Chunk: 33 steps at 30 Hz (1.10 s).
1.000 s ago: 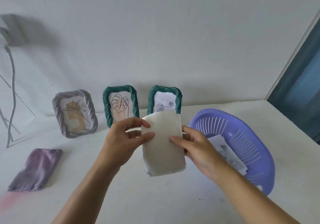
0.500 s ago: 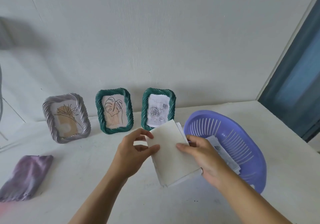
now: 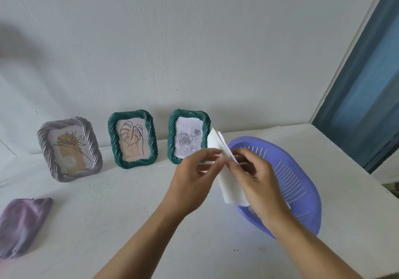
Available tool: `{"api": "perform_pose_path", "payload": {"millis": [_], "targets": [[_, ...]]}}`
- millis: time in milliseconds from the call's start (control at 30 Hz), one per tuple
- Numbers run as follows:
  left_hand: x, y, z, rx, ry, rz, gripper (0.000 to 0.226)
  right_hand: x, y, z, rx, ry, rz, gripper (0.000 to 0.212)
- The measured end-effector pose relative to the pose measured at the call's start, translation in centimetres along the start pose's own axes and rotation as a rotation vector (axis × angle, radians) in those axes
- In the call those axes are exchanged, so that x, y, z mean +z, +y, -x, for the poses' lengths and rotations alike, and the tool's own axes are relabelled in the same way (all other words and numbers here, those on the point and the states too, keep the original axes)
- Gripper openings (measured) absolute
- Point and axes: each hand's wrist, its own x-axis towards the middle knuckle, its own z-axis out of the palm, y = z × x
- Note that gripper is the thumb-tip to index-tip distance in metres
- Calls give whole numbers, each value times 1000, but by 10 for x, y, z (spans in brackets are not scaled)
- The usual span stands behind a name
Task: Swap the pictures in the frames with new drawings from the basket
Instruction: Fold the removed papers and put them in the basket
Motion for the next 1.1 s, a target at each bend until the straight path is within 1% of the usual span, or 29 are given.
{"api": "perform_pose_path", "payload": {"millis": [33, 100, 167, 200, 233, 267, 333, 367, 400, 467, 500, 567, 633, 700, 800, 867, 967, 1033, 1100], "targets": [[3, 8, -2, -29, -7, 121, 23, 0, -4, -1, -36, -9, 27, 15], [7, 18, -4, -43, -4, 290, 26, -1, -8, -1, -100, -9, 93, 23], [11, 22, -6, -19, 21, 368, 18, -3, -5, -2, -167, -1, 224, 31], [14, 21, -7, -5, 36, 373, 18, -5, -2, -2, -200, 9, 326, 36], [16, 19, -7, -1, 52, 375, 22, -7, 2, -1, -233, 32, 437, 39], [18, 17, -7, -9, 66, 376, 26, -9, 5, 0, -264, 65, 531, 38], [18, 11, -5, -60, 103, 395, 30, -15, 13, 0, -291, 145, 605, 25], [17, 8, -4, -87, 118, 411, 32, -19, 17, 1, -259, 165, 574, 20], [16, 3, -2, -104, 121, 420, 34, -22, 19, 1, -194, 159, 488, 23], [15, -8, 1, -119, 101, 424, 34, -29, 19, 2, -2, 84, 225, 32], [15, -12, 3, -122, 83, 423, 33, -33, 17, 3, 84, 35, 113, 32], [18, -22, 4, -141, 71, 396, 26, -38, 16, 4, 168, -21, 5, 29], [23, -30, 4, -167, 102, 335, 19, -40, 17, 5, 204, -15, -19, 29], [27, -34, 1, -175, 119, 284, 16, -41, 20, 5, 228, 34, 3, 31], [30, -36, -6, -116, 74, 174, 14, -51, 24, -2, 238, 88, 79, 32], [30, -38, -11, -52, 17, 10, 15, -62, 26, -11, 239, 115, 136, 33], [30, -48, -13, 61, -63, -336, 18, -82, 36, -27, 270, 145, 303, 33], [31, -56, -11, 138, -82, -537, 20, -93, 45, -38, 309, 99, 450, 34], [34, -61, -8, 170, -103, -617, 25, -101, 53, -45, 357, 29, 558, 34]]}}
